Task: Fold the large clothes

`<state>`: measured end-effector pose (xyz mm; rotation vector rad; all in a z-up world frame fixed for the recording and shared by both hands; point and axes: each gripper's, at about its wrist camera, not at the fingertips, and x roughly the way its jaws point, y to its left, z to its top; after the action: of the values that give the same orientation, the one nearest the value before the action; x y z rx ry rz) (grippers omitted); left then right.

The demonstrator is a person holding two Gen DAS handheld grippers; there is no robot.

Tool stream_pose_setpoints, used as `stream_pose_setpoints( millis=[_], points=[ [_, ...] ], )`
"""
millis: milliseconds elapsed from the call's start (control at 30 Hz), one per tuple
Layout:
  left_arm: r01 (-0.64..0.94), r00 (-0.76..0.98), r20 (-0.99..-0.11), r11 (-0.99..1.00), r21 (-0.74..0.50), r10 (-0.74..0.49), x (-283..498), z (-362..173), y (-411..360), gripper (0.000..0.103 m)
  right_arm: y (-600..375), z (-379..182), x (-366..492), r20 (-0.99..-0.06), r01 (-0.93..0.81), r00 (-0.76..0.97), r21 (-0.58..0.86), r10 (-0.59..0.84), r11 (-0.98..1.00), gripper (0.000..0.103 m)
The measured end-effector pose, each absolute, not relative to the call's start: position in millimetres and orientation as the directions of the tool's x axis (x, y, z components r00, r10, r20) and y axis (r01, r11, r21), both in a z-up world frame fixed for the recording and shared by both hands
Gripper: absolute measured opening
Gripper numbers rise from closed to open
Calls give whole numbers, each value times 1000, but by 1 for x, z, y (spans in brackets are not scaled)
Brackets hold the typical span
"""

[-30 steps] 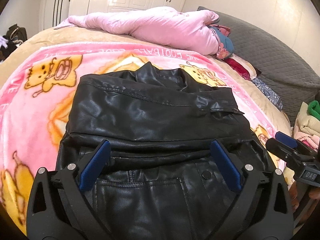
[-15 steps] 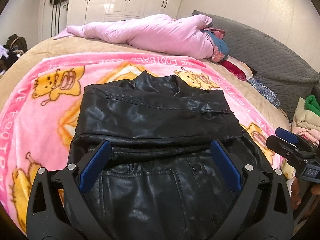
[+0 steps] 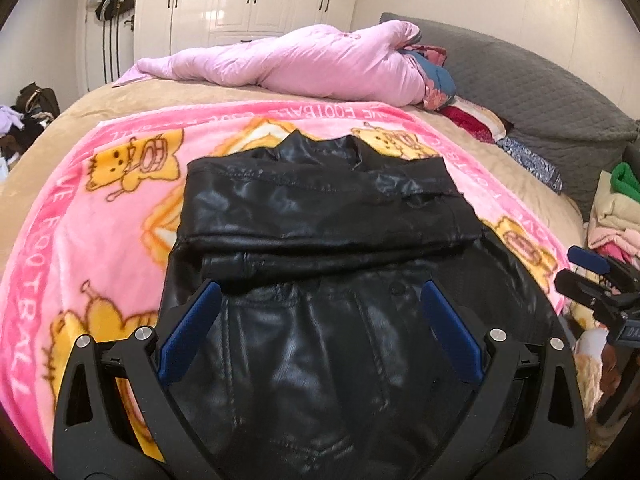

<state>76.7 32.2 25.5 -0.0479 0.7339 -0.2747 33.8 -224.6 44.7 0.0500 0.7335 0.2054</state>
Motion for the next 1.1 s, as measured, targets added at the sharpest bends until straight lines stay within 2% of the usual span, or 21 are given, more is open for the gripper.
stream_pose_setpoints(
  millis=[500,767,1000,1100],
  points=[
    [183,638,-748,980,-82,-182,46,-15,62,93,-244,8,-9,-725,-139,666,112,176,984,98],
    [128,590,-784,981,-148,-195,33,-31,101,93,-277,-14,-25,-757,-72,628,173,179,982,98],
    [92,537,-823,982,-164,-187,12,-46,128,93,-287,-35,-29,-800,-78,578,138,158,987,98],
    [79,519,-828,976,-201,-212,3,-51,138,93,-295,-45,-26,-816,-75,549,168,181,983,98]
  ],
)
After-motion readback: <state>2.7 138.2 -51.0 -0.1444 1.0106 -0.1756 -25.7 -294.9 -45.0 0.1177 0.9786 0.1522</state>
